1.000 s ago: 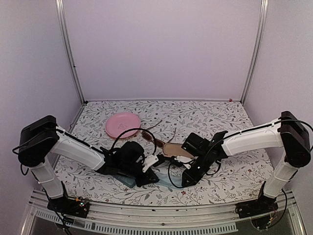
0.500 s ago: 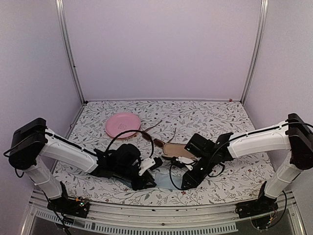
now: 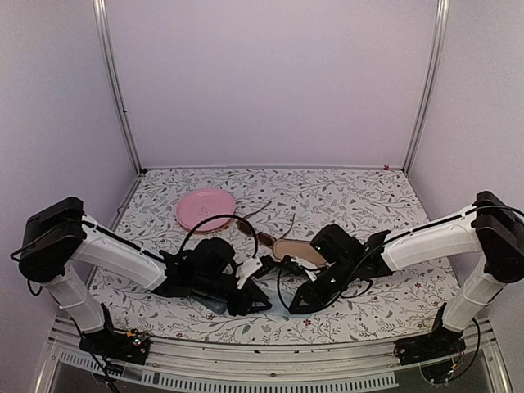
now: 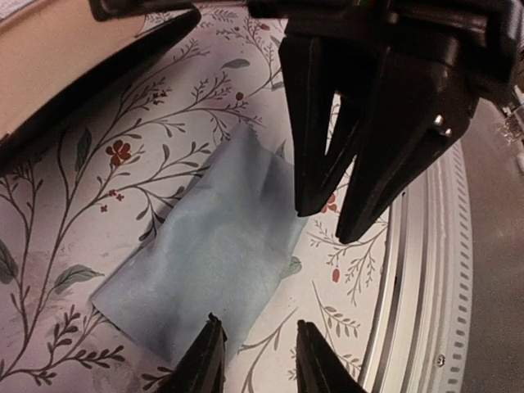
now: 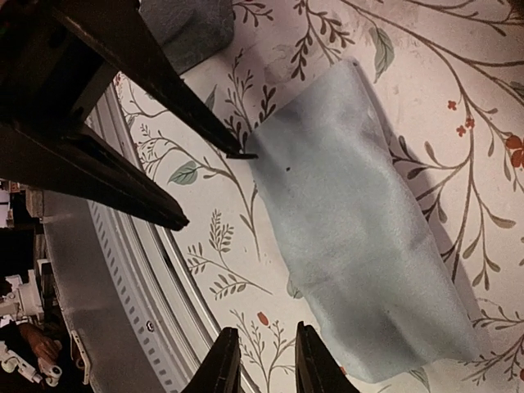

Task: Organize the sunglasses
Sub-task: Fold the glasses cleaning cloth at the center of the board, then pick up the folded cleaning cloth from the center of the board.

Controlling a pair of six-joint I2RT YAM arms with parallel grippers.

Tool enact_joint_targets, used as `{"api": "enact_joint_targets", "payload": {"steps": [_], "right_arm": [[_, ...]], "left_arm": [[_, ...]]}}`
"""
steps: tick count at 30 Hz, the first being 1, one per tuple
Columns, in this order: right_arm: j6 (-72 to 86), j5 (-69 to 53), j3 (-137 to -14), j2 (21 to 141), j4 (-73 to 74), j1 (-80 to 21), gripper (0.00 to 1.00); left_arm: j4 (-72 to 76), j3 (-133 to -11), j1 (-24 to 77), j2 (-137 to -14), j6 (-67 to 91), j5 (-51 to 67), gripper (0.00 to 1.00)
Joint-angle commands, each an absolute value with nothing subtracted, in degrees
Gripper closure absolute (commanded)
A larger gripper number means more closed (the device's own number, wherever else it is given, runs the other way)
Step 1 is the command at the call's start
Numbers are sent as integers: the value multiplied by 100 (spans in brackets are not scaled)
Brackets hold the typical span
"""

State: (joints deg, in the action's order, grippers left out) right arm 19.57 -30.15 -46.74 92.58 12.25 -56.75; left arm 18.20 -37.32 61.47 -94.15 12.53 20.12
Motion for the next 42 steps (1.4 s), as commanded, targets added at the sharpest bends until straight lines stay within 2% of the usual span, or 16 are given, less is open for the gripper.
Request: {"api": "enact_joint_targets", "payload": {"steps": [1, 9, 22, 30, 35, 42], "right_arm": [[2402, -3306, -4358, 9523, 338, -5513, 74], [2513, -3317, -4017, 9661, 215, -5272, 76], [2176, -2569, -4302, 9517, 1401, -4967, 75], [1800, -2476, -4471, 9070, 1737, -4899, 71], [1666, -2464, -4415, 8679, 1743, -4547, 66], [1497, -2671, -4372, 8979, 1376, -4129, 64]], "left_arm": [[2392, -3797, 6087, -9867, 1596, 2406, 69], [2110, -3996, 6082, -10223, 1620, 2279, 70], [1198, -4119, 6451, -9966, 1825, 1686, 72], [1262, -4288, 6466, -9762, 1771, 1606, 73], [1263, -4448, 6282, -9528, 1551, 1588, 69], [950, -4808, 5690, -9873, 1406, 1817, 67]]}}
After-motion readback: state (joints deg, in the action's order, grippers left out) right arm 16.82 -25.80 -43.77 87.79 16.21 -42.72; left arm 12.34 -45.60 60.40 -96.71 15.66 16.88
